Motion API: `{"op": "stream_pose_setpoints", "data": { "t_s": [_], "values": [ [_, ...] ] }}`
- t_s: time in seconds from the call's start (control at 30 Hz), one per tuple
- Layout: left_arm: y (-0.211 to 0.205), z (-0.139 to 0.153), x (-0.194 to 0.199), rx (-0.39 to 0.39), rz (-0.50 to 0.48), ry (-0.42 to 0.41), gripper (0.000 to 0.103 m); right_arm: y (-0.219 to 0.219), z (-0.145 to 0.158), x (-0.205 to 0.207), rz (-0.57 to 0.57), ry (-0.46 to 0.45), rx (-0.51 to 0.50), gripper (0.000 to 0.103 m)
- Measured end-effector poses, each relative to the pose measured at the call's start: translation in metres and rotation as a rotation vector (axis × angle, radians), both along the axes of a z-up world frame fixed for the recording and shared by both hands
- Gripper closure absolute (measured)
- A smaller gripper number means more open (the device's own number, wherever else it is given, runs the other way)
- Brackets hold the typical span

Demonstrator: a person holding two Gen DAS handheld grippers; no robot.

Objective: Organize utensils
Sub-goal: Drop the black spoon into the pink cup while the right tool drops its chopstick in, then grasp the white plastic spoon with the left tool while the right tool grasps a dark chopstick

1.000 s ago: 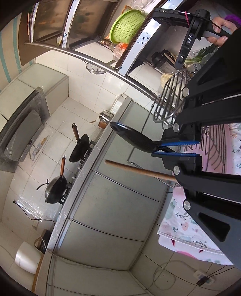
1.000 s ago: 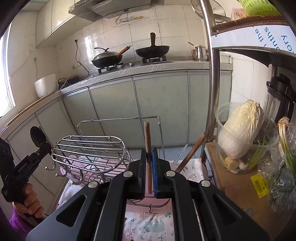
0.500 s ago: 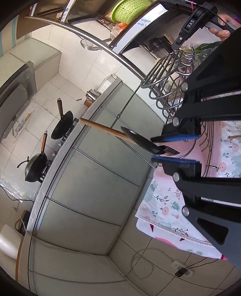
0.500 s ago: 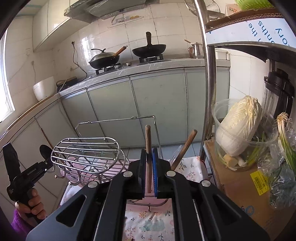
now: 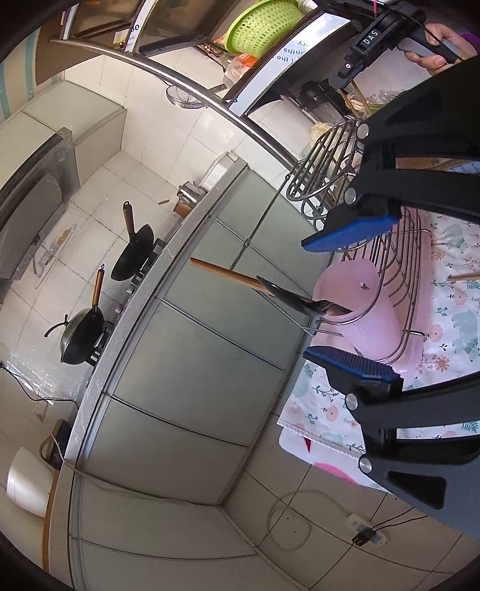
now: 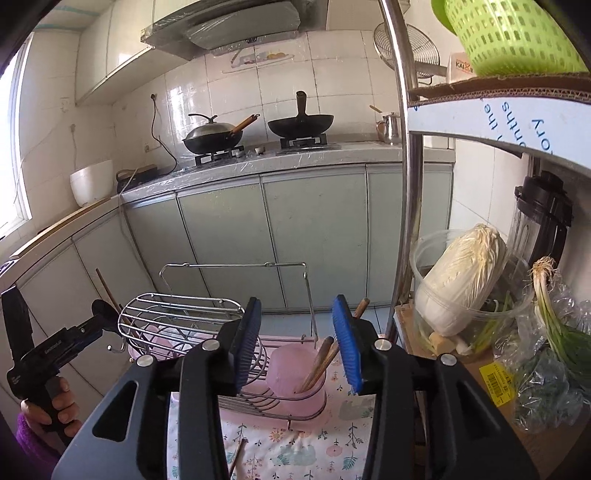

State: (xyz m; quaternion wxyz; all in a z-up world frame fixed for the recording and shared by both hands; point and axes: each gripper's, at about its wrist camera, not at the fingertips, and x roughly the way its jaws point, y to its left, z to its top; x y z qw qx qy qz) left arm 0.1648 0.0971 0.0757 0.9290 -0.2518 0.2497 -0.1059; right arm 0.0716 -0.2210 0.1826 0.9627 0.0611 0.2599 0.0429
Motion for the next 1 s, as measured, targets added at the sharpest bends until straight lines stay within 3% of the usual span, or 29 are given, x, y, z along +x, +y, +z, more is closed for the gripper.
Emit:
{"op": "stream_pose_setpoints", "data": {
  "t_s": [0.33, 0.53, 0.7, 1.0],
  "values": [
    [-0.004, -0.003, -0.026, 0.047, -0.021, 0.031, 0.051, 0.005, 0.027, -0.038, 0.024, -0.069, -0.032, 0.062],
    [-0.015, -0.024, -0.038, 0.076, -0.069, 0.127, 0.051, 0.017, 0.013, -0.062, 0.09, -0.018, 0.011, 0.062],
    [-0.035, -0.051, -0.045, 0.134, -0.142, 0.241, 0.051, 0.029, -0.029, -0.067, 0.152, 0.113, 0.048, 0.062],
    [-0.079, -0.113, -0.043, 0.174, -0.285, 0.517, 0.051, 0.032, -0.136, -0.055, 0.158, 0.478, 0.168, 0.062]
  ]
}}
